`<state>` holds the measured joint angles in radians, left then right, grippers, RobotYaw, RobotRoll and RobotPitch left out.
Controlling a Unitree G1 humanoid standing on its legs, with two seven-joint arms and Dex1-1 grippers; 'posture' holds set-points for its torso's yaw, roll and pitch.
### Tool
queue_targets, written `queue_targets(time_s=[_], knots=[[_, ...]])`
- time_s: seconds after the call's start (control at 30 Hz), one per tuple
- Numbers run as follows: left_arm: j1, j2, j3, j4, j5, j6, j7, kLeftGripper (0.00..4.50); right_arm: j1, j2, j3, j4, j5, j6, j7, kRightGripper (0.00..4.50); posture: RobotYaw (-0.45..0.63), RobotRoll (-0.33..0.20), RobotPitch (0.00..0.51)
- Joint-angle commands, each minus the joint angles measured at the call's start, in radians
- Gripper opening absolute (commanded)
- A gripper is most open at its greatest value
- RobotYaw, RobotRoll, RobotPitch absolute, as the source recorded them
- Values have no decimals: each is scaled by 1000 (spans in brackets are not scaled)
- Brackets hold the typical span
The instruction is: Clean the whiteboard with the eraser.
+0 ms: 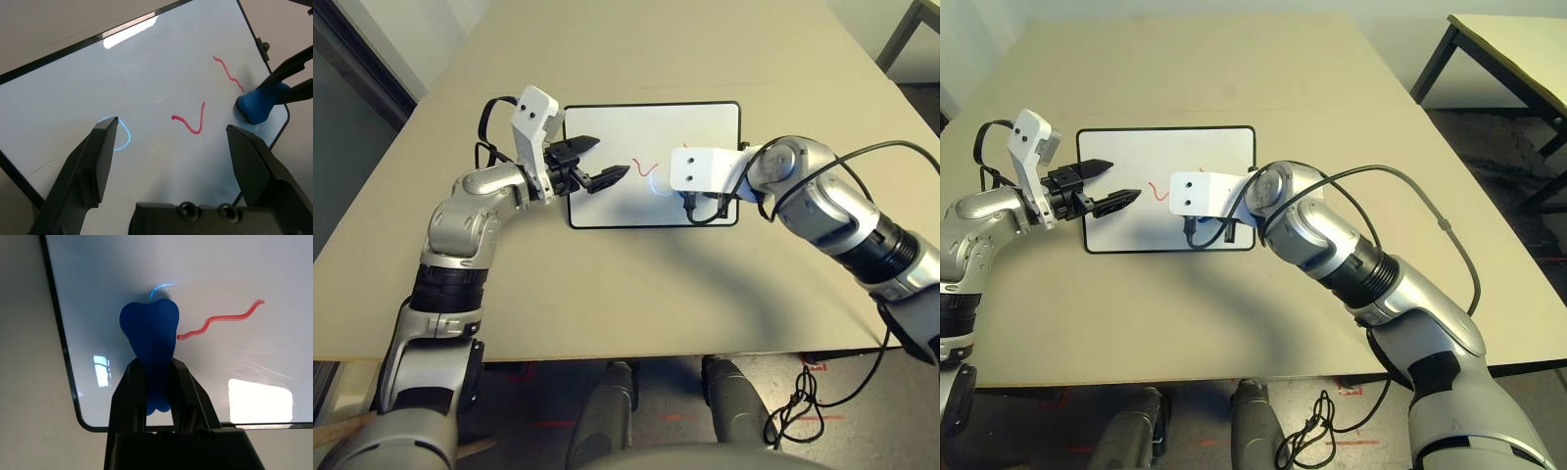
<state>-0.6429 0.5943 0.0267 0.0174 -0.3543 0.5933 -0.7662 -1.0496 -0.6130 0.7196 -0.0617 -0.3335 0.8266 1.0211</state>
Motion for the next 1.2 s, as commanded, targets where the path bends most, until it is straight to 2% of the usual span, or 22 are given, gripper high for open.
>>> queue_targets(time_s=[0.03, 0.23, 0.47, 0.57, 0.67, 0.93, 1.03, 1.2], knots=[[12, 5, 3, -11, 0, 10, 0, 4500, -61, 25, -62, 90, -31, -3, -52, 590, -41, 0, 182], [10, 3, 0, -9, 0, 10, -1, 4500, -86, 55, -98, 134, -43, -10, -79, 589, -43, 0, 183], [8, 3, -1, -7, 0, 11, -4, 4500, 58, -19, -7, -97, -53, 85, 47, 588, -41, 0, 185], [7, 3, -1, -6, 0, 12, -4, 4500, 84, -39, 6, -139, -66, 102, 68, 587, -40, 0, 186], [7, 3, -1, -7, 0, 13, -4, 4500, 77, -36, 1, -131, -77, 108, 67, 587, -40, 0, 186], [10, -1, -3, -7, 0, 9, -4, 4500, -39, 49, -84, 38, -79, 71, -30, 587, -41, 0, 179], [10, -2, -2, -10, 0, 10, -2, 4500, -31, 45, -79, 28, -80, 74, -22, 586, -38, 0, 178], [11, -3, -2, -15, -1, 14, 1, 4500, 43, -12, -16, -92, -84, 113, 53, 584, -37, 0, 180]])
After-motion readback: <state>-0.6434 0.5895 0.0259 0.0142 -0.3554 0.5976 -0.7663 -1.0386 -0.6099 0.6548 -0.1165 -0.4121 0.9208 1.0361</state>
